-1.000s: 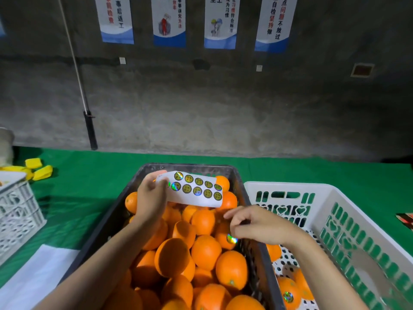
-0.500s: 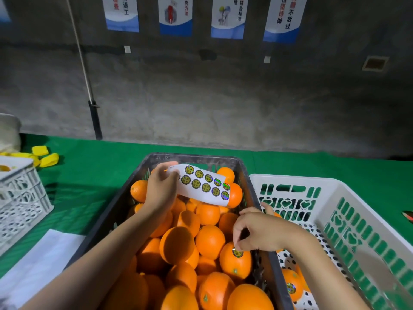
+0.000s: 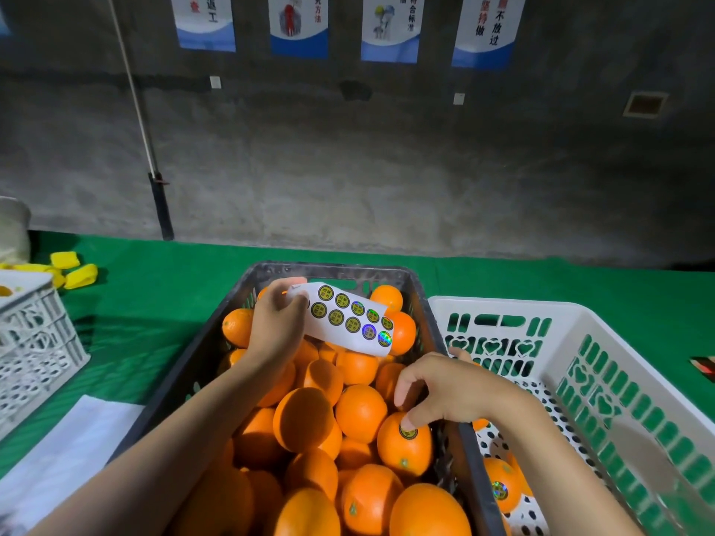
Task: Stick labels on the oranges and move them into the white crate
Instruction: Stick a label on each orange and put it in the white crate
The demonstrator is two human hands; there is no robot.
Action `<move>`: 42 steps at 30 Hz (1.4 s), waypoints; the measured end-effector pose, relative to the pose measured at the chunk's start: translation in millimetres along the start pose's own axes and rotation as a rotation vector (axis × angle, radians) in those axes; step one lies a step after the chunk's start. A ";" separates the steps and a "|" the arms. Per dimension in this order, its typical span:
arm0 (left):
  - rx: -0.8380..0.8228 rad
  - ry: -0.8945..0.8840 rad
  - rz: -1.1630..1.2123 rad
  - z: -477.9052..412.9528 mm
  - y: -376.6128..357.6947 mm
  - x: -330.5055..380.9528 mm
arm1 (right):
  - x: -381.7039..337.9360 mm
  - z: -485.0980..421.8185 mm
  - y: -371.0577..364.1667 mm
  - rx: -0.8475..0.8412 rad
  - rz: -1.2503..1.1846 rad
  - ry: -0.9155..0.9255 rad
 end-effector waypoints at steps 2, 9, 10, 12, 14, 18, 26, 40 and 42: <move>0.002 -0.004 -0.004 -0.1 -0.2 0.6 | 1.3 0.1 -1.1 0.007 0.019 -0.027; -0.003 -0.014 -0.036 -0.3 -0.9 -0.7 | 2.2 0.0 -3.8 0.009 0.081 -0.075; -0.002 -0.013 -0.034 -0.5 -1.0 -1.5 | 2.3 0.4 -4.3 0.006 0.085 -0.085; -0.002 -0.008 -0.030 -0.4 -1.5 -2.8 | 3.3 0.8 -6.9 -0.015 0.115 -0.127; -0.006 -0.010 -0.032 0.0 -2.2 -3.2 | 4.7 -0.3 -11.1 -0.046 0.204 -0.181; -0.014 -0.022 -0.042 0.3 -2.2 -2.7 | -5.2 -6.4 -21.1 -0.082 0.419 -0.163; -0.011 -0.032 -0.061 1.3 -2.5 -2.9 | -25.0 -3.2 -22.5 -0.028 0.515 -0.086; -0.008 -0.058 -0.037 -1.7 -1.3 -1.6 | -27.3 -8.4 -39.0 -0.102 0.578 -0.101; -0.003 -0.061 -0.032 -1.6 -0.8 -0.3 | -28.5 -7.3 -34.9 -0.035 0.520 -0.090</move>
Point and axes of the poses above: each hand's wrist, its own z-axis away from the middle knuckle, its own y-axis out of the back of the hand, x = y × z, the point moved 9 cm from there along -z, towards the middle knuckle, and after that the axes turned 3 degrees about -y, right-handed, at the moved point
